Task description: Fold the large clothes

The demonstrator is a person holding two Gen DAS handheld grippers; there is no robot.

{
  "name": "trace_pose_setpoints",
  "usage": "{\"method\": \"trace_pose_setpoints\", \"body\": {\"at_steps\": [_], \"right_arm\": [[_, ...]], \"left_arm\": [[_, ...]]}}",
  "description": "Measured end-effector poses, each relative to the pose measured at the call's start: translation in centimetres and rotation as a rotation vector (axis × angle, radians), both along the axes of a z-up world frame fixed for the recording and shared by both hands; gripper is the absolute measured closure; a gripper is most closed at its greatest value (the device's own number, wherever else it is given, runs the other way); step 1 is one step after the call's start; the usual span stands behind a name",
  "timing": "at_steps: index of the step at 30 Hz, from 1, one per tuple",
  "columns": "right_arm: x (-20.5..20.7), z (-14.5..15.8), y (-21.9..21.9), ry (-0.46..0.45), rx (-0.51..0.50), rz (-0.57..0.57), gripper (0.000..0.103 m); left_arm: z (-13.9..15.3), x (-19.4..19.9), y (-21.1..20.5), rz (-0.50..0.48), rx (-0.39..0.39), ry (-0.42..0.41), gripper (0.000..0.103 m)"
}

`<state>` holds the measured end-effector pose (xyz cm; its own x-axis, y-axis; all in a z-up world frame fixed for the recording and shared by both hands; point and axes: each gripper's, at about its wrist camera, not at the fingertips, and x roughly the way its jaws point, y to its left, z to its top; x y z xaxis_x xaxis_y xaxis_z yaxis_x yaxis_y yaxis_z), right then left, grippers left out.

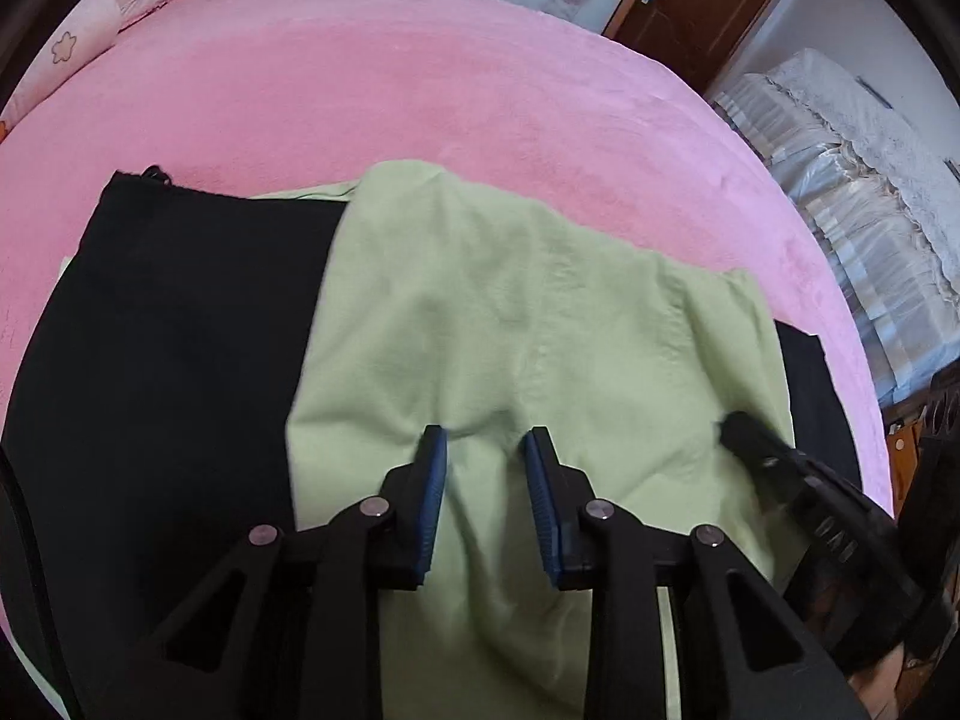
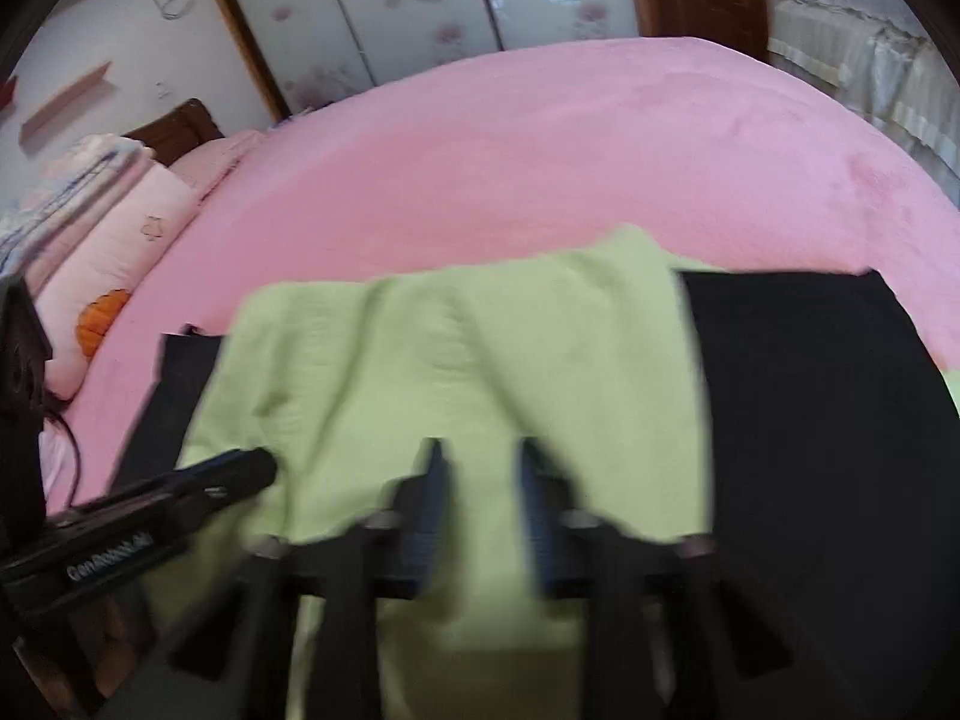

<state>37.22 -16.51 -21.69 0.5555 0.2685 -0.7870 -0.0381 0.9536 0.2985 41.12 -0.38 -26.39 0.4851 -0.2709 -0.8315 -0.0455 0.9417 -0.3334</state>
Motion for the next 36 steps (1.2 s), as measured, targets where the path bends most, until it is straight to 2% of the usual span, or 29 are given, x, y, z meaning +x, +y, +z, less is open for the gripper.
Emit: {"method": "trace_pose_setpoints", "body": {"at_steps": [2, 3, 5, 7, 9, 10, 11, 12, 14, 17, 20, 29, 32, 33, 34, 36], "right_arm": [[-0.5, -0.7, -2.3, 0.017, 0.086, -0.015, 0.103], [-0.7, -1.0, -3.0, 0.025, 0.117, -0.014, 0.103], [-1.1, -1.0, -3.0, 0.027, 0.111, -0.007, 0.103], [-1.3, -0.5, -2.1, 0.029, 0.061, 0.003, 0.103], [-1.8, 0.3, -1.6, 0.039, 0.062, 0.003, 0.099], [-2.1, 0.6, -1.7, 0.04, 0.082, 0.002, 0.099], [-2.5, 1.2, -1.8, 0.041, 0.113, 0.005, 0.099], [-2.9, 1.8, -1.8, 0.04, 0.137, 0.007, 0.099], [-4.2, 3.3, -1.6, 0.021, 0.151, 0.016, 0.099], [-6.2, 5.8, -1.2, -0.001, 0.156, 0.024, 0.099], [-8.8, 8.9, -1.3, -0.031, 0.186, 0.028, 0.099], [-15.1, 17.4, -0.3, -0.122, 0.181, 0.071, 0.099], [-17.1, 19.8, 0.3, -0.148, 0.201, 0.095, 0.099], [-17.7, 20.4, 0.6, -0.162, 0.201, 0.103, 0.099], [-18.4, 21.0, 1.0, -0.175, 0.192, 0.114, 0.099], [-19.3, 21.6, 2.0, -0.191, 0.153, 0.132, 0.099]], "left_arm": [[-0.3, -0.2, 0.5, -0.003, -0.024, -0.001, 0.088], [-0.7, -0.2, 0.8, -0.005, -0.042, -0.002, 0.088], [-0.8, -0.2, 0.9, -0.005, -0.049, -0.002, 0.088], [-0.6, 0.0, 0.2, -0.006, -0.012, -0.002, 0.088], [-0.1, -0.6, 0.5, -0.009, 0.018, 0.006, 0.085], [0.5, -1.0, 0.7, -0.009, 0.033, 0.013, 0.079], [1.3, -1.5, 1.3, -0.011, 0.038, 0.017, 0.071], [2.1, -2.0, 1.3, -0.011, 0.041, 0.017, 0.067], [3.8, -3.1, 1.3, -0.006, 0.051, 0.002, 0.05], [7.5, -5.4, 1.6, 0.022, 0.1, -0.055, 0.032], [11.5, -8.1, 1.6, 0.027, 0.14, -0.098, 0.03], [20.8, -15.9, 1.8, 0.037, 0.225, -0.129, 0.029], [23.2, -18.9, 2.8, 0.045, 0.211, -0.12, 0.027], [23.7, -19.8, 3.2, 0.05, 0.196, -0.121, 0.024], [24.0, -20.6, 3.7, 0.058, 0.18, -0.12, 0.016], [23.9, -22.1, 4.8, 0.083, 0.156, -0.126, 0.013]]}}
